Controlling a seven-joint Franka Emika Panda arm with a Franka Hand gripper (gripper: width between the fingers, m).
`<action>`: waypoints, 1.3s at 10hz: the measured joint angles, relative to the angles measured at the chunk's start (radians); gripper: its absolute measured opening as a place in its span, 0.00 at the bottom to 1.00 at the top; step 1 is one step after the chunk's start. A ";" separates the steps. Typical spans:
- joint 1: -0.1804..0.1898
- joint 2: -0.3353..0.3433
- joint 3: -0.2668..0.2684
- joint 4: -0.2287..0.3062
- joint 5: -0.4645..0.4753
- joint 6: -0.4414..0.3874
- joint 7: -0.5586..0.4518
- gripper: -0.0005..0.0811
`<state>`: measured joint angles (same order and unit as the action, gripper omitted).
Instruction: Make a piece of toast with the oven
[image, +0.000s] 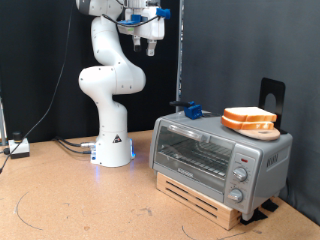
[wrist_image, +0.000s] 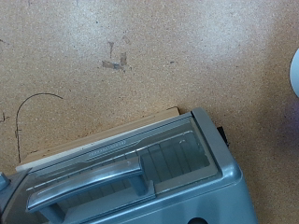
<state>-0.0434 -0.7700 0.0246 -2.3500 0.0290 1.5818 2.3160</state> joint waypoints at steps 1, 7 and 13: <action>0.004 0.000 0.001 0.000 0.000 0.000 -0.048 1.00; 0.069 0.015 -0.011 -0.016 -0.108 0.022 -0.529 1.00; 0.223 0.079 -0.171 -0.037 -0.027 0.188 -1.164 1.00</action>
<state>0.1799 -0.6908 -0.1464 -2.3874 0.0017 1.7696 1.1522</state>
